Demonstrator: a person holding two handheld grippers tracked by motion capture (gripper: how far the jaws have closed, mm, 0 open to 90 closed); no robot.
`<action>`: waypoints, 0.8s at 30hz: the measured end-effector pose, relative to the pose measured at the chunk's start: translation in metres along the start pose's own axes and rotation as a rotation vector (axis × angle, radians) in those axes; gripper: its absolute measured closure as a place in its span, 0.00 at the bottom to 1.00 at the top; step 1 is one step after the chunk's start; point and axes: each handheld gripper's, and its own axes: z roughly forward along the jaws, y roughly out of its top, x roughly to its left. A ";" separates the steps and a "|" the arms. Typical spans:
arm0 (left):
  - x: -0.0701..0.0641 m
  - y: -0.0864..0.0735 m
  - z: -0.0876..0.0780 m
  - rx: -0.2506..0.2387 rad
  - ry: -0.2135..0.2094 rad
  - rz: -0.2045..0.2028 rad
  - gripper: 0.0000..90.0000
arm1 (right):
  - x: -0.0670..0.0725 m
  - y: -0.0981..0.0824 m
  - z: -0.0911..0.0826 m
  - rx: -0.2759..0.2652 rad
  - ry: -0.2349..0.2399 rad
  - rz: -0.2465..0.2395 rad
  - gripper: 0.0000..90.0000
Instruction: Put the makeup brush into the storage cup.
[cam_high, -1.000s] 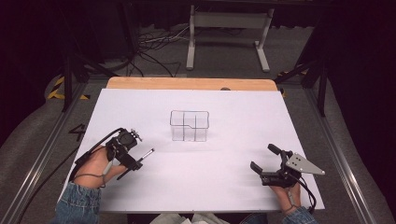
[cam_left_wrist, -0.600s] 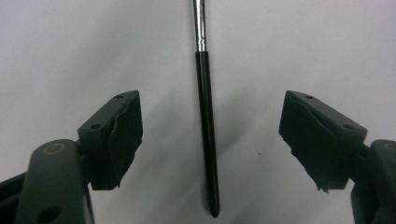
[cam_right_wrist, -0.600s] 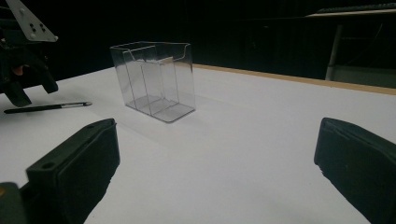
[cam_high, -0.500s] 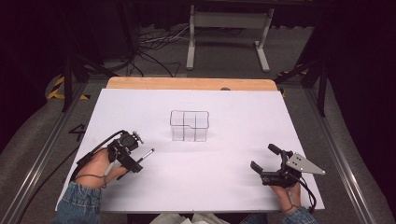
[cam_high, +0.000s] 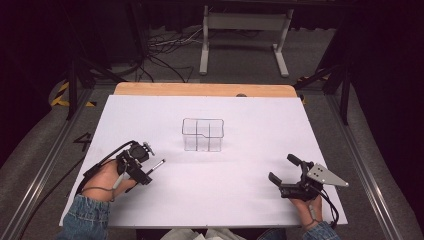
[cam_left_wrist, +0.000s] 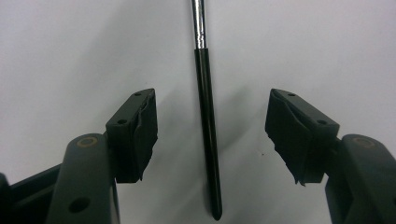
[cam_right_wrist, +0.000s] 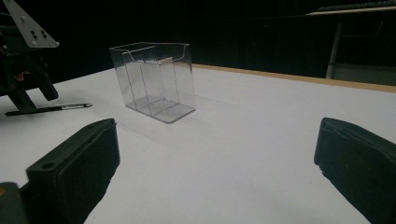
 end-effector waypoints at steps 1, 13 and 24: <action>0.000 0.000 0.001 0.004 -0.002 0.002 0.40 | 0.000 0.000 0.000 0.000 0.000 0.000 0.01; -0.001 0.003 0.006 0.028 -0.033 0.023 0.54 | -0.001 0.000 0.000 -0.001 0.001 0.004 0.01; -0.002 0.003 0.008 0.033 0.001 0.028 0.65 | -0.001 0.000 0.000 0.001 0.002 0.007 0.01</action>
